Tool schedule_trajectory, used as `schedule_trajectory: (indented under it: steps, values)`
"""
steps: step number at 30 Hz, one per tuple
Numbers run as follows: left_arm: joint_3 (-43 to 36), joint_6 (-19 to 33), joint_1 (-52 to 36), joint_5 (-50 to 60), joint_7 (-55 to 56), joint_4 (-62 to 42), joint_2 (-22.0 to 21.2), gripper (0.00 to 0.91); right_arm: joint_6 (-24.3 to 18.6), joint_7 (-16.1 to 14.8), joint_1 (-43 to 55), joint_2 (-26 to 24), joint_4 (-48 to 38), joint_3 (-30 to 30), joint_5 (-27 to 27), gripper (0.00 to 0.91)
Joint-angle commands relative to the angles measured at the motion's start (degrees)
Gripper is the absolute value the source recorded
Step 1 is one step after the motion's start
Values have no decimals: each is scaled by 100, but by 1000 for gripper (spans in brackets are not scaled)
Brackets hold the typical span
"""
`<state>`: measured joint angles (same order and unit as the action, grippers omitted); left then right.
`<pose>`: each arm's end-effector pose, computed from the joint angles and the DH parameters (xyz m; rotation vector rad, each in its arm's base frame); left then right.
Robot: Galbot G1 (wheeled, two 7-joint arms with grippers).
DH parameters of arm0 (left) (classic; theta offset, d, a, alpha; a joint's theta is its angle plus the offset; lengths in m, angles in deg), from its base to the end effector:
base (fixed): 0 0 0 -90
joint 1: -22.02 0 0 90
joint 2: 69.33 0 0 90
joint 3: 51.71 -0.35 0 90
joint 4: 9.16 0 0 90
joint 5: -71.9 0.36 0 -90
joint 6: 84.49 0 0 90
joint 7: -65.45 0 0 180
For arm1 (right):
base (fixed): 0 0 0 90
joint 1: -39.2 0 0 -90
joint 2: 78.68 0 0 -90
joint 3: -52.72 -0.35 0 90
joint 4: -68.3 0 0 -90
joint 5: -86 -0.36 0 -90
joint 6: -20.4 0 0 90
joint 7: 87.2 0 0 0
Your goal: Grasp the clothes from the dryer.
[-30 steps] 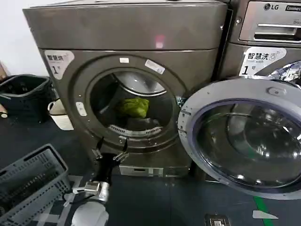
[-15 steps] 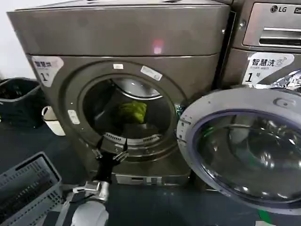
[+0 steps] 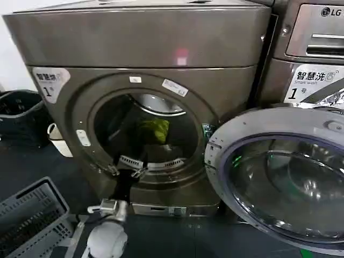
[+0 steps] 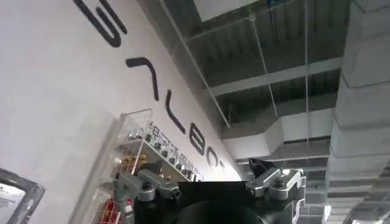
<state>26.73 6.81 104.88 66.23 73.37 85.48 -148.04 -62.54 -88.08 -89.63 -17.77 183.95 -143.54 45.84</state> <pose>0.3897 -0.0077 -0.2825 0.1020 2.9343 0.1273 -0.0822 -0.3666 0.0428 1.3606 2.0754 -0.7340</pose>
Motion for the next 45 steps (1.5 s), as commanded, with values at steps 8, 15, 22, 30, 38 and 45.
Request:
schedule_trajectory:
  steps: [8,15,22,30,38,45]
  values:
    - [-88,276,-2822,77,-241,-3621,-364,907,-74,-23,-4,21,-25,13,11,907]
    - [-97,234,-3556,407,-540,-4629,-560,907,-86,-17,47,25,8,123,4,907]
    - [-453,-24,-3997,610,-2072,-5343,-347,907,-101,-22,71,9,-30,134,6,907]
    - [-1694,259,-4774,1334,-4059,-6446,-141,907,-110,-29,93,32,-29,137,8,907]
    - [-2535,764,-5364,2230,-5594,-7163,-110,907,-150,-42,127,44,-80,177,26,907]
    - [-2876,1117,-5775,3516,-6287,-7576,-190,907,-178,-58,161,64,-78,260,90,907]
